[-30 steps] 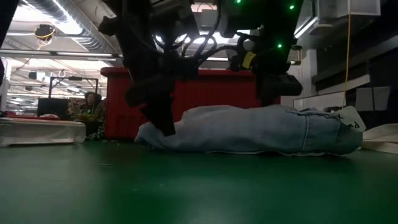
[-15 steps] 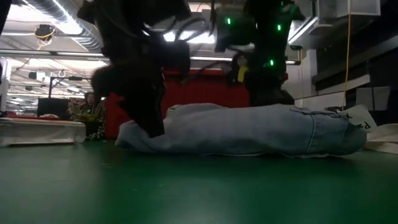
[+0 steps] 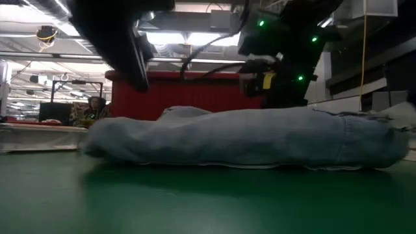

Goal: Fold Laundry from Bin
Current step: Fold the blue pants

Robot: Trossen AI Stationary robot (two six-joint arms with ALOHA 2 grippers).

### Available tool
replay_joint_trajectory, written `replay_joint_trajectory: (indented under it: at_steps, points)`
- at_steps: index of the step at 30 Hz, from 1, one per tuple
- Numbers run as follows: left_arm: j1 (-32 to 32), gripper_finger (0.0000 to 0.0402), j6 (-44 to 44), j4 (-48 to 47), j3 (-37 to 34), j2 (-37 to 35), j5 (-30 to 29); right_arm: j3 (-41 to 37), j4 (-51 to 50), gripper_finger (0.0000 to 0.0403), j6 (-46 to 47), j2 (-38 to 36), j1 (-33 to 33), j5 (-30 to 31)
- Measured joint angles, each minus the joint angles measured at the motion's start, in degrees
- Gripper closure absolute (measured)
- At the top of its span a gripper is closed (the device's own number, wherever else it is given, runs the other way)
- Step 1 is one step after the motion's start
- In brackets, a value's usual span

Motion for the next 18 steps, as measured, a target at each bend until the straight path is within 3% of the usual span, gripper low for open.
replay_joint_trajectory:
  at_steps: [4,7,11,18]
  points:
    - [-2.1,0.0328,-1.2,-0.1,0.0,-2.7,-0.4,0.2,2.3,0.0224,0.9,0.1,5.8,-0.6]
    - [-2.5,0.0328,-1.2,-0.2,0.0,-3.2,-3.8,1.9,0.5,0.0224,4.2,0.3,9.7,1.1]
    - [-1.8,0.0328,-0.5,-0.5,0.0,-3.3,-8.8,6.9,-5.4,0.0224,4.6,0.8,13.3,6.8]
    - [3.1,0.0328,2.0,-1.3,0.0,-3.2,-12.4,16.7,-15.4,0.0224,4.6,0.7,15.3,11.4]
